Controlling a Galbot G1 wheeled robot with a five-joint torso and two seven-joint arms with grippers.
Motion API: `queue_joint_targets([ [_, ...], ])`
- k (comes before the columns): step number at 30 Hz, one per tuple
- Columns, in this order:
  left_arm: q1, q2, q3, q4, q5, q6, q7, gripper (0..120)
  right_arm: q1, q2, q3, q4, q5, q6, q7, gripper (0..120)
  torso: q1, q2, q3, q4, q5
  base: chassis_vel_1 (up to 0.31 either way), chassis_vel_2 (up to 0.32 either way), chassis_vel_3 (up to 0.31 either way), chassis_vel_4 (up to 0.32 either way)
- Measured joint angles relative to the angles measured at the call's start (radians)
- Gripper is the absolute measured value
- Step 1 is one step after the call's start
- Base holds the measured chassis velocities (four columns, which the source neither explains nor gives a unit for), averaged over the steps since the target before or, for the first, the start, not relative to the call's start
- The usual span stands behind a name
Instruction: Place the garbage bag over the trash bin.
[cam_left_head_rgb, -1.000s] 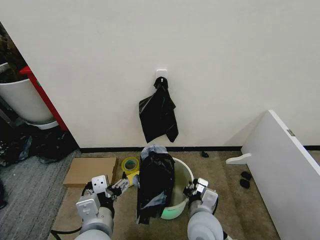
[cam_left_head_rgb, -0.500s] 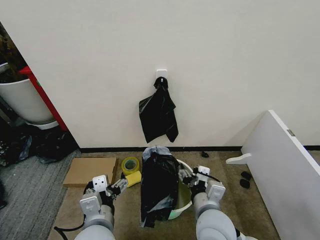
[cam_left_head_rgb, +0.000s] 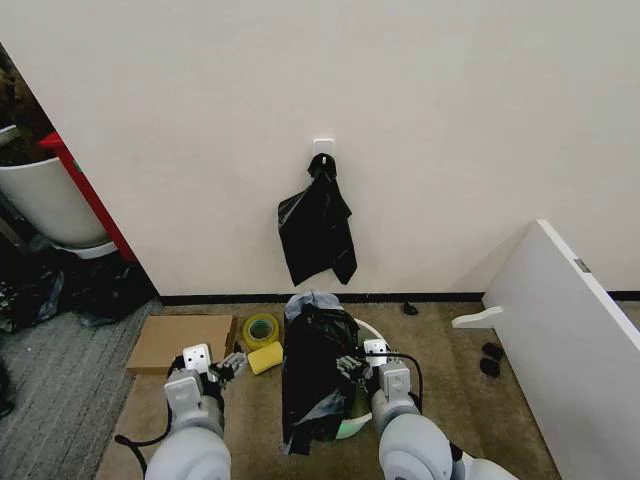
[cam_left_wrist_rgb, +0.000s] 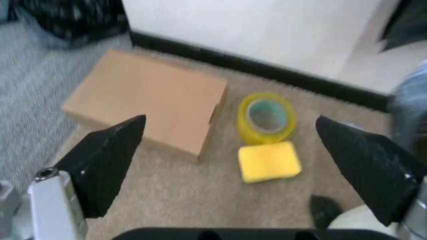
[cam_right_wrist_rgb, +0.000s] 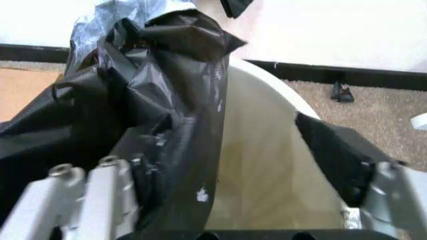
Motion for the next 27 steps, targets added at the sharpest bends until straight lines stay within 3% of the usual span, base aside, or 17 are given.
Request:
queue_joint_targets([
  [5, -0.054, 0.038, 0.023, 0.078, -0.050, -0.006, 0.047, 100, -0.006, 0.007, -0.002, -0.001, 0.017, 0.006, 0.013, 47, 0.000, 0.000, 0.000, 0.0000, 0.0000, 0.000, 0.000, 0.000, 0.000],
  [7, -0.061, 0.047, 0.035, 0.081, -0.063, -0.003, 0.065, 100, -0.008, 0.008, -0.003, -0.004, 0.018, 0.007, 0.016, 45, 0.000, 0.000, 0.000, 0.0000, 0.0000, 0.000, 0.000, 0.000, 0.000],
  [12, -0.083, 0.075, 0.078, 0.070, -0.154, 0.015, 0.186, 100, -0.019, 0.015, -0.004, -0.010, 0.018, 0.013, 0.025, 22, 0.000, 0.000, 0.000, 0.0000, 0.0001, 0.000, 0.000, 0.000, 0.000],
  [18, -0.149, 0.076, 0.105, 0.104, -0.164, 0.006, 0.314, 100, -0.025, 0.022, 0.000, -0.017, 0.009, 0.021, 0.025, 0, 0.000, 0.000, 0.000, 0.0000, 0.0002, 0.000, 0.000, 0.000, 0.000],
  [22, -0.197, 0.064, 0.126, 0.136, -0.161, 0.017, 0.338, 100, -0.030, 0.024, 0.002, -0.023, 0.002, 0.023, 0.025, 0, 0.000, 0.000, 0.000, -0.0001, 0.0003, 0.000, 0.000, 0.000, 0.000],
  [27, -0.236, 0.037, 0.229, 0.188, -0.127, 0.042, 0.339, 96, -0.036, 0.020, 0.007, -0.026, -0.012, 0.024, 0.023, 0, 0.000, 0.000, 0.000, -0.0001, 0.0002, 0.000, 0.000, 0.000, 0.000],
])
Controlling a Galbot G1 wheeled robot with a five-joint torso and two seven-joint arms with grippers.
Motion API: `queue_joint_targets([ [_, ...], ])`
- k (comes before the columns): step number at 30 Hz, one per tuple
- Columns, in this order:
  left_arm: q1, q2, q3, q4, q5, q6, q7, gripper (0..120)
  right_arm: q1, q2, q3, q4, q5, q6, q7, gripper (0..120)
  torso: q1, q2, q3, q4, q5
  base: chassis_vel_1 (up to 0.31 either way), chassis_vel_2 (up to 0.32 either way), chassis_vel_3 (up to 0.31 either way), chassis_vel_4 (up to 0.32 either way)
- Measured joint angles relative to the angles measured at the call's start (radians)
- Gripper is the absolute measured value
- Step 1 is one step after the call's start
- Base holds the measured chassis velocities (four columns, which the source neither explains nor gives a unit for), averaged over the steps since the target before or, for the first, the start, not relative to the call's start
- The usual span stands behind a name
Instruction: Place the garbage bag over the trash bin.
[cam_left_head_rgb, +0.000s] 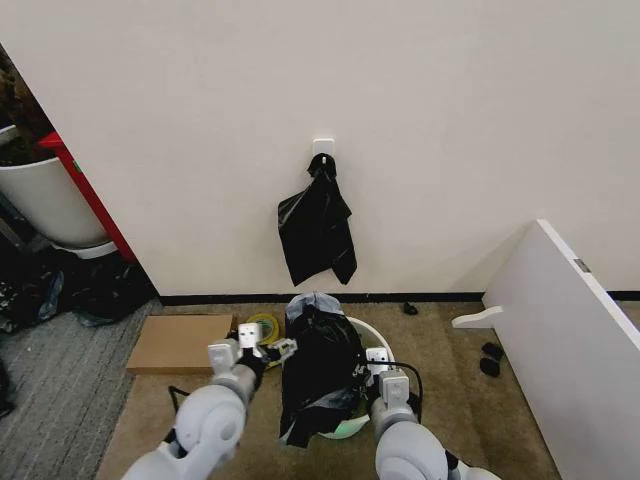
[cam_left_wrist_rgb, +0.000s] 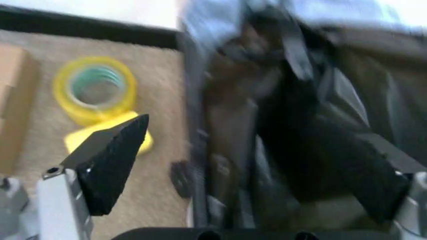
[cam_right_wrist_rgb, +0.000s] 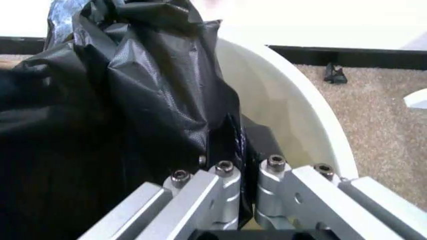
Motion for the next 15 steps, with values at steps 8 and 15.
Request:
queue_joint_targets([
  [8, -0.040, -0.025, 0.087, 0.063, 0.055, 0.038, -0.031, 79, -0.003, -0.002, 0.000, -0.001, -0.024, 0.001, -0.007, 0, 0.000, 0.000, 0.000, 0.0001, 0.0000, 0.000, 0.000, 0.000, 0.000],
  [15, -0.059, -0.031, 0.093, 0.078, 0.047, 0.092, -0.078, 54, -0.010, 0.001, 0.000, -0.006, -0.041, 0.006, -0.014, 0, 0.000, 0.000, 0.000, 0.0001, 0.0001, 0.000, 0.000, 0.000, 0.000],
])
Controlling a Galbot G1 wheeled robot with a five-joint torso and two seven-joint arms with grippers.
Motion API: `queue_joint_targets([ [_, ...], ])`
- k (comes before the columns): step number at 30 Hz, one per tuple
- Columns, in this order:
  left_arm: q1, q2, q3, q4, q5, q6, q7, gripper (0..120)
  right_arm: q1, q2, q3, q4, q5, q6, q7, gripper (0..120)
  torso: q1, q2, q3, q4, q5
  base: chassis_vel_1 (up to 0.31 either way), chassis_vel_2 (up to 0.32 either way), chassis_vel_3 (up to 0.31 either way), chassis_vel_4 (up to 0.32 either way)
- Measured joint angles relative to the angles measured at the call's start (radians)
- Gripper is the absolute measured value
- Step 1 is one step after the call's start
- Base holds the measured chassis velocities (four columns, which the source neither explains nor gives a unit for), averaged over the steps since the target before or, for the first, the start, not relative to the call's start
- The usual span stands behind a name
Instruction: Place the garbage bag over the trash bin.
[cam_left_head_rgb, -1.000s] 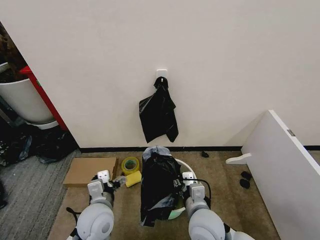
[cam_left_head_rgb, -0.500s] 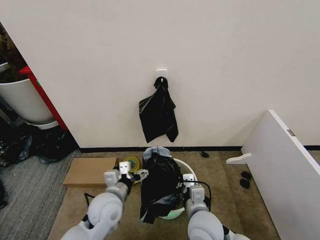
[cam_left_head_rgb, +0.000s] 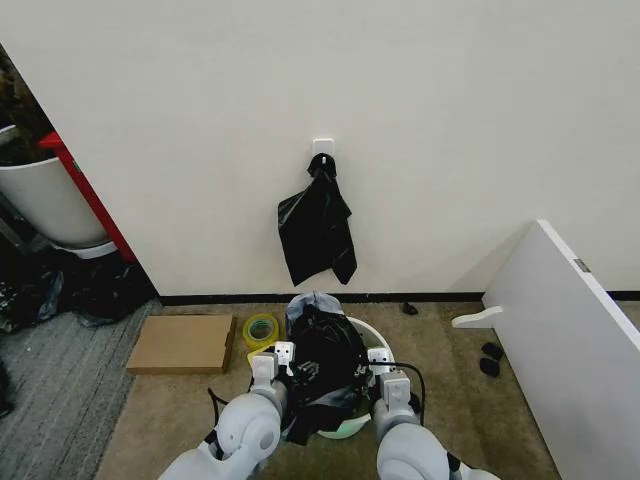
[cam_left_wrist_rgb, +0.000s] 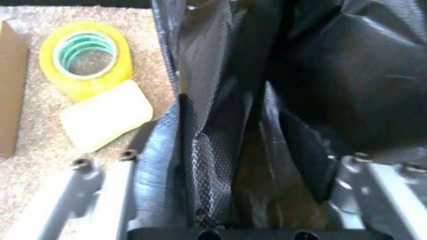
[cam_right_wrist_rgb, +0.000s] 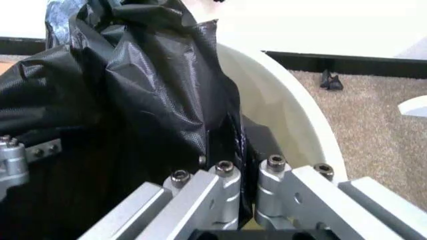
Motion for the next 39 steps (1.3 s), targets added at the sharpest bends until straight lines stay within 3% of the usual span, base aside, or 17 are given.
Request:
queue_joint_targets([
  [10, 0.007, -0.002, -0.030, 0.017, -0.026, 0.016, -0.033, 21, -0.014, -0.007, 0.000, -0.019, -0.066, 0.069, -0.045, 0, 0.000, 0.000, 0.000, 0.0000, -0.0001, 0.000, 0.000, 0.000, 0.000],
  [15, 0.048, 0.022, -0.075, 0.001, 0.010, -0.021, 0.027, 4, -0.023, -0.022, 0.012, -0.009, -0.085, 0.159, -0.110, 0, 0.000, 0.000, 0.000, -0.0002, -0.0009, 0.000, 0.000, 0.000, 0.000],
  [24, 0.113, 0.080, -0.134, -0.055, 0.173, -0.070, 0.147, 3, -0.012, -0.034, 0.062, 0.006, -0.118, 0.284, -0.229, 0, 0.000, 0.000, 0.000, 0.0000, -0.0003, 0.000, 0.000, 0.000, 0.000],
  [26, 0.145, 0.106, -0.146, -0.076, 0.265, -0.111, 0.209, 3, -0.002, -0.043, 0.092, 0.000, -0.126, 0.305, -0.250, 0, 0.000, 0.000, 0.000, 0.0001, -0.0002, 0.000, 0.000, 0.000, 0.000],
  [34, 0.188, 0.140, -0.166, -0.131, 0.336, -0.168, 0.333, 1, -0.003, -0.057, 0.168, -0.023, -0.080, 0.269, -0.218, 0, 0.000, 0.000, 0.000, 0.0001, -0.0001, 0.000, 0.000, 0.000, 0.000],
  [36, 0.196, 0.151, -0.175, -0.142, 0.352, -0.213, 0.445, 1, -0.008, -0.063, 0.200, -0.030, -0.050, 0.237, -0.186, 0, 0.000, 0.000, 0.000, 0.0000, -0.0001, 0.000, 0.000, 0.000, 0.000],
  [39, 0.192, 0.158, -0.191, -0.143, 0.362, -0.258, 0.503, 1, -0.020, -0.077, 0.229, -0.038, -0.030, 0.227, -0.171, 0, 0.000, 0.000, 0.000, -0.0001, -0.0004, 0.000, 0.000, 0.000, 0.000],
])
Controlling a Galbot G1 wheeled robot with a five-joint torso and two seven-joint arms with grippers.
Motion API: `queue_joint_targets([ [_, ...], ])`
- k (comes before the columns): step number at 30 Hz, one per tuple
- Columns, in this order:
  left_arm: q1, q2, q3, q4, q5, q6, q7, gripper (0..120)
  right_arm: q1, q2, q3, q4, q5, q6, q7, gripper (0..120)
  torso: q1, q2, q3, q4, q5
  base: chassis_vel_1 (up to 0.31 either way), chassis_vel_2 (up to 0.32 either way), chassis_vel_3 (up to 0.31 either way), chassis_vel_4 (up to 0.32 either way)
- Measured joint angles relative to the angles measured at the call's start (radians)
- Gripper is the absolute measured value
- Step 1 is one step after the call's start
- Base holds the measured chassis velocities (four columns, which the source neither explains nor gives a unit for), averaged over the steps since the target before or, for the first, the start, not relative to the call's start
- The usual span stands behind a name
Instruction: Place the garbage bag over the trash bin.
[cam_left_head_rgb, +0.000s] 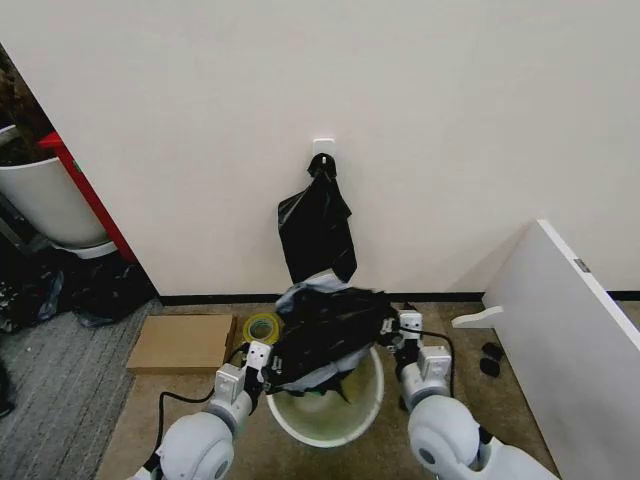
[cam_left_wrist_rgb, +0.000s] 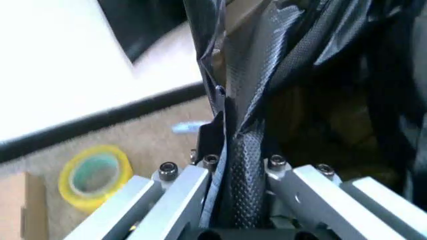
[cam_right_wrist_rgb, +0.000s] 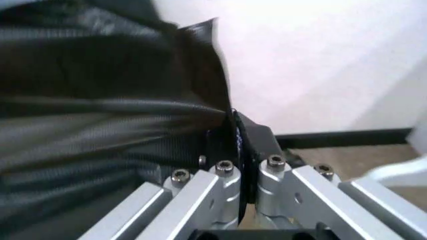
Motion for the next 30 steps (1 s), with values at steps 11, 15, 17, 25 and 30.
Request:
queue_joint_targets([
  [11, -0.056, -0.005, -0.157, 0.022, -0.161, -0.046, -0.028, 1, -0.097, -0.036, -0.014, 0.062, 0.064, 0.000, -0.016, 0, 0.000, 0.000, 0.000, 0.0002, 0.0002, 0.000, 0.000, 0.000, 0.000],
  [15, -0.076, -0.029, -0.179, 0.028, -0.241, -0.051, -0.070, 1, -0.135, -0.023, -0.062, 0.083, 0.047, 0.016, -0.061, 0, 0.000, 0.000, 0.000, 0.0000, 0.0002, 0.000, 0.000, 0.000, 0.000],
  [17, -0.080, -0.036, -0.182, 0.026, -0.260, -0.046, -0.077, 1, -0.140, -0.018, -0.071, 0.082, 0.033, 0.024, -0.077, 0, 0.000, 0.000, 0.000, 0.0000, 0.0002, 0.000, 0.000, 0.000, 0.000],
  [25, -0.113, -0.102, -0.204, -0.002, -0.412, 0.000, -0.146, 1, -0.150, 0.008, -0.137, -0.038, -0.131, 0.183, -0.238, 0, 0.000, 0.000, 0.000, 0.0000, 0.0001, 0.000, 0.000, 0.000, 0.000],
  [30, -0.134, -0.118, -0.229, -0.003, -0.453, 0.005, -0.163, 1, -0.128, 0.027, -0.123, -0.184, -0.339, 0.323, -0.372, 5, 0.000, 0.000, 0.000, 0.0002, 0.0001, 0.000, 0.000, 0.000, 0.000],
])
